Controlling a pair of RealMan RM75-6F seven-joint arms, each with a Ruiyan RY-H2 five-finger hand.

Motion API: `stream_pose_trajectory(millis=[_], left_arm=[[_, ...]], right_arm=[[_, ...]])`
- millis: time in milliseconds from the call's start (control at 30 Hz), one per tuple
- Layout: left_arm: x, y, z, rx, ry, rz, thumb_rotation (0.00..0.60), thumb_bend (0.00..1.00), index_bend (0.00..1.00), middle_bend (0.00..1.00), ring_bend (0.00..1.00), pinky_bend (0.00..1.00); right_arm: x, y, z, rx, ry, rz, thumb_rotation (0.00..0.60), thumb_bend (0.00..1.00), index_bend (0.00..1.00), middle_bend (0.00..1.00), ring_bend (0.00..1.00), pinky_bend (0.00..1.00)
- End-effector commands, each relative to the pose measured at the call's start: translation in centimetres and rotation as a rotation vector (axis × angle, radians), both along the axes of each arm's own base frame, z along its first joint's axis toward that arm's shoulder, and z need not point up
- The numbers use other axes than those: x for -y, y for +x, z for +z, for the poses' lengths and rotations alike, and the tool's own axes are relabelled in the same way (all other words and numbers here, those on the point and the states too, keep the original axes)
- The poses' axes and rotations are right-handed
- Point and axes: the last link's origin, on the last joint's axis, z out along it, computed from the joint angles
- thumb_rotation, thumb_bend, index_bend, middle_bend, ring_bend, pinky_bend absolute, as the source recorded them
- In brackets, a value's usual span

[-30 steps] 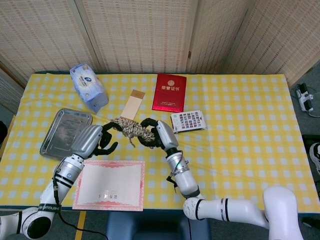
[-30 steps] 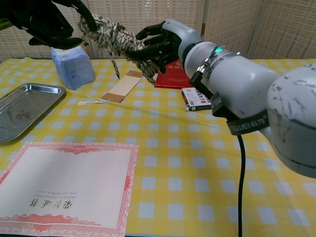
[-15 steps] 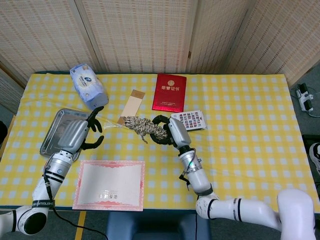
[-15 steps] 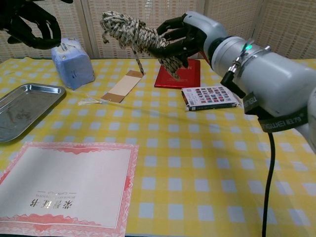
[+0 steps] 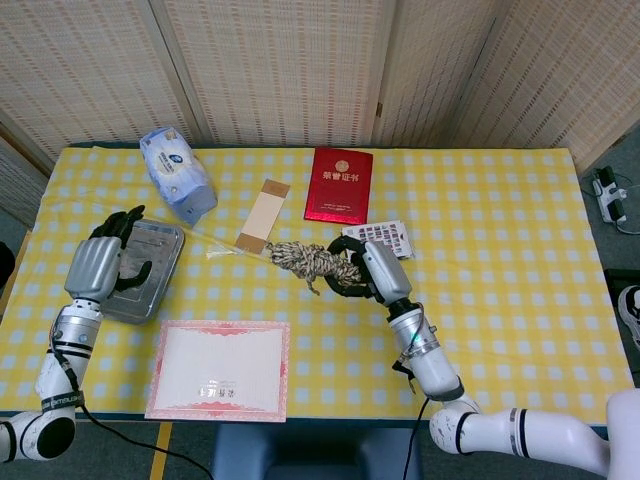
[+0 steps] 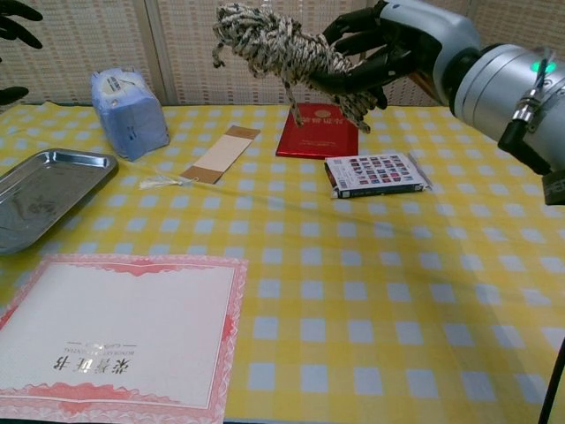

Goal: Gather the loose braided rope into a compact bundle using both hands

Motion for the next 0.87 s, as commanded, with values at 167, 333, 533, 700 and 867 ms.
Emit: stream_pose_trajectory(millis=[167,333,533,700,867], left_arm=[[3.6,-5.9,0.4,-0.095,0.042,0.079,0.600,0.41,0.12,0.15,0.06,0.13],[6.6,-8.8,0.8,-0.134,0.080,0.094,0.600,0.41,0.13,0.15,0.06,0.11],[10.1,-10.7,1.3,-0.104,0.099,0.083,0.600,0.40,0.13,0.15,0.06,0.10],[13.2,-11.0,1.4,-0.106,0.101,0.072,0.600,0.40,0.14,0.15,0.06,0.10],[15.5,-10.9,1.2,-0.105,0.082,0.083,0.600,0.40,0.15,0.15,0.06,0.10]], right_arm=[[-0.9,-0.8,0.8,-0.033,0.006,0.018,0.600,0.75,0.89,0.77,0.83,0.78],[-1.2,-1.3,1.4,-0.048,0.003,0.020,0.600,0.75,0.89,0.77,0.83,0.78],[-1.6,-1.8,2.1,-0.050,-0.005,0.023,0.600,0.75,0.89,0.77,0.83,0.78],[-2.1,-2.3,2.4,-0.061,-0.006,0.029,0.600,0.75,0.89,0.78,0.83,0.78],[-2.4,-2.7,2.6,-0.066,-0.010,0.034,0.600,0.75,0.89,0.78,0.83,0.78]])
